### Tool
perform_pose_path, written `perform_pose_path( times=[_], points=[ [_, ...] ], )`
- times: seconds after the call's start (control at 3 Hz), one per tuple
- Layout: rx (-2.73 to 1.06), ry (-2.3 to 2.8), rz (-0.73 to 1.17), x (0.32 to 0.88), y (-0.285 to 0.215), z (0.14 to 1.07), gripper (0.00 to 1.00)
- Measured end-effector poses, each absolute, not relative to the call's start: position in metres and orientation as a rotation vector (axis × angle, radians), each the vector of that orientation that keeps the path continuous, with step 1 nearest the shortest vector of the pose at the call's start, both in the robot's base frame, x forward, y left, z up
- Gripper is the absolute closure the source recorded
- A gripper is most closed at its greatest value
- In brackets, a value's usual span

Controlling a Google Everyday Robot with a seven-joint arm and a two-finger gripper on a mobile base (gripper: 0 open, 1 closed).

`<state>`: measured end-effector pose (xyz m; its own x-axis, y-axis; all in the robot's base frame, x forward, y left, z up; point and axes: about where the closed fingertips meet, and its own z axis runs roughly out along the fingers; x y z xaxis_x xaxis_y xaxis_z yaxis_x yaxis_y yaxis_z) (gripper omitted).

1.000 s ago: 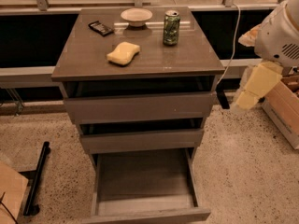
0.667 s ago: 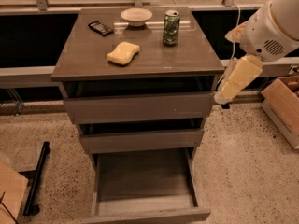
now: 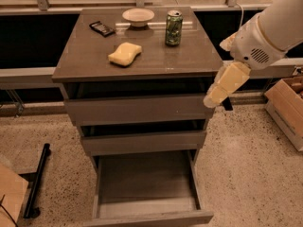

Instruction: Place sponge into bottom drawer

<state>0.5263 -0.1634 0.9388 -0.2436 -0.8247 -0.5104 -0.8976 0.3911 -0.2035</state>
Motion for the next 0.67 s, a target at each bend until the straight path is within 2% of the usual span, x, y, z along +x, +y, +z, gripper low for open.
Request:
perform_pose_path(
  times=[0.67],
  points=[
    [-1.296, 2.015, 0.372, 0.611, -0.088, 0.894, 0.00]
  ],
)
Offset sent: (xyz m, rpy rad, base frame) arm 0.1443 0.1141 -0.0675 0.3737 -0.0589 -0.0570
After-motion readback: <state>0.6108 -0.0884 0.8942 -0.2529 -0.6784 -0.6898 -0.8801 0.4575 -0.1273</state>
